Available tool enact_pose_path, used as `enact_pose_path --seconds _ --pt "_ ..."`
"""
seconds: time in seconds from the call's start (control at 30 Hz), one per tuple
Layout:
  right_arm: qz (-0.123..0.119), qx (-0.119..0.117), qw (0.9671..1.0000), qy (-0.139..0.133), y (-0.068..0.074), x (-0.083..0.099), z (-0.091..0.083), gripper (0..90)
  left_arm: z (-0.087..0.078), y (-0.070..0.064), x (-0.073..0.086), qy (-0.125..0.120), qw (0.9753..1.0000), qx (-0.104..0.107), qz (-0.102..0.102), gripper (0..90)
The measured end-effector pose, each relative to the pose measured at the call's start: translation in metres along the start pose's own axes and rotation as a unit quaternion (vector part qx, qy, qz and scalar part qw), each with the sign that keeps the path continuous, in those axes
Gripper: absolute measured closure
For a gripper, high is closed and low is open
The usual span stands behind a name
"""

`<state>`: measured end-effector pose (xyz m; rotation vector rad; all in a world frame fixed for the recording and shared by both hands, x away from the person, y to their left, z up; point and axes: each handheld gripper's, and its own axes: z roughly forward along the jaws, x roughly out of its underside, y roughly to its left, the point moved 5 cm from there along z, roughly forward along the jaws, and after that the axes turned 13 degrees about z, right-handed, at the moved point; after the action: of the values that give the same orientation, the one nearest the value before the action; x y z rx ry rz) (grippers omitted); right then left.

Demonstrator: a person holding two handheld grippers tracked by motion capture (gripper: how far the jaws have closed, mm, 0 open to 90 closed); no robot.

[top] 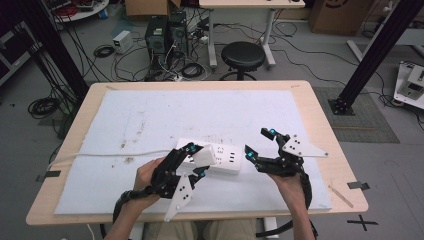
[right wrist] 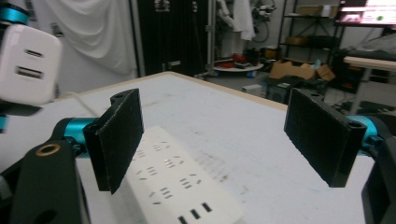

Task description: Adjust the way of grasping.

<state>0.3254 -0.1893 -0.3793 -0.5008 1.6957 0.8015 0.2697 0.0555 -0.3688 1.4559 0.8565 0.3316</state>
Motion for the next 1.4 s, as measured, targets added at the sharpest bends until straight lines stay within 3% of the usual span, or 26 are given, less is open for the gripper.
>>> enact_pose_path --seconds 0.03,0.17,0.27,0.3,0.43,0.47,0.5,0.63,0.67,0.77,0.83,0.9,0.97,1.07,1.13,1.4 --pt "0.0 0.0 1.0 0.0 0.0 0.0 0.0 20.1 0.0 0.0 0.0 0.0 1.0 0.0 0.0 42.4" --pt "-0.003 -0.046 0.9988 0.017 0.015 -0.005 0.002 20.1 0.004 -0.003 -0.001 0.002 0.9997 -0.008 0.025 42.4" --pt "-0.007 -0.06 0.998 0.019 0.02 -0.008 0.003 20.1 0.006 -0.003 -0.001 0.002 0.9994 -0.012 0.032 42.4" --pt "0.0 -0.086 0.9959 0.028 0.027 -0.011 0.005 20.1 0.007 -0.003 -0.001 0.001 0.9991 -0.017 0.038 42.4" --pt "0.003 -0.099 0.9944 0.035 0.031 -0.013 0.008 20.1 0.009 -0.003 0.0 0.003 0.999 -0.021 0.038 42.4" --pt "0.005 -0.105 0.9936 0.041 0.033 -0.013 0.009 20.1 0.009 -0.003 0.0 0.003 0.999 -0.021 0.038 42.4" --pt "0.011 -0.124 0.9904 0.059 0.038 -0.013 0.015 20.1 0.013 -0.001 0.002 0.008 0.9989 -0.024 0.039 42.4" --pt "0.017 -0.136 0.9879 0.072 0.04 -0.012 0.019 20.2 0.015 -0.001 0.002 0.007 0.9989 -0.026 0.039 42.4" --pt "0.028 -0.152 0.9838 0.091 0.043 -0.009 0.025 20.2 0.018 -0.001 0.003 0.008 0.9986 -0.029 0.045 42.4" --pt "0.034 -0.159 0.9817 0.1 0.044 -0.008 0.028 20.2 0.019 -0.002 0.002 0.007 0.9984 -0.029 0.047 42.4" --pt "0.052 -0.176 0.977 0.109 0.045 -0.007 0.032 21.5 0.02 -0.002 0.002 0.007 0.998 -0.029 0.056 42.4" --pt "0.053 -0.179 0.9761 0.112 0.045 -0.007 0.032 23.3 0.021 -0.003 0.003 0.007 0.9979 -0.028 0.059 42.4" --pt "0.059 -0.188 0.973 0.12 0.046 -0.006 0.034 24.5 0.023 -0.005 0.002 0.004 0.9975 -0.028 0.065 42.4" --pt "0.06 -0.189 0.9722 0.125 0.047 -0.006 0.036 24.4 0.025 -0.005 0.002 0.001 0.9972 -0.03 0.069 42.4" --pt "0.064 -0.2 0.9692 0.129 0.048 -0.006 0.039 24.4 0.027 -0.006 -0.001 -0.007 0.9968 -0.033 0.073 42.4" --pt "0.076 -0.214 0.9645 0.135 0.049 -0.004 0.044 25.5 0.03 -0.006 -0.004 -0.016 0.9962 -0.037 0.077 42.4"
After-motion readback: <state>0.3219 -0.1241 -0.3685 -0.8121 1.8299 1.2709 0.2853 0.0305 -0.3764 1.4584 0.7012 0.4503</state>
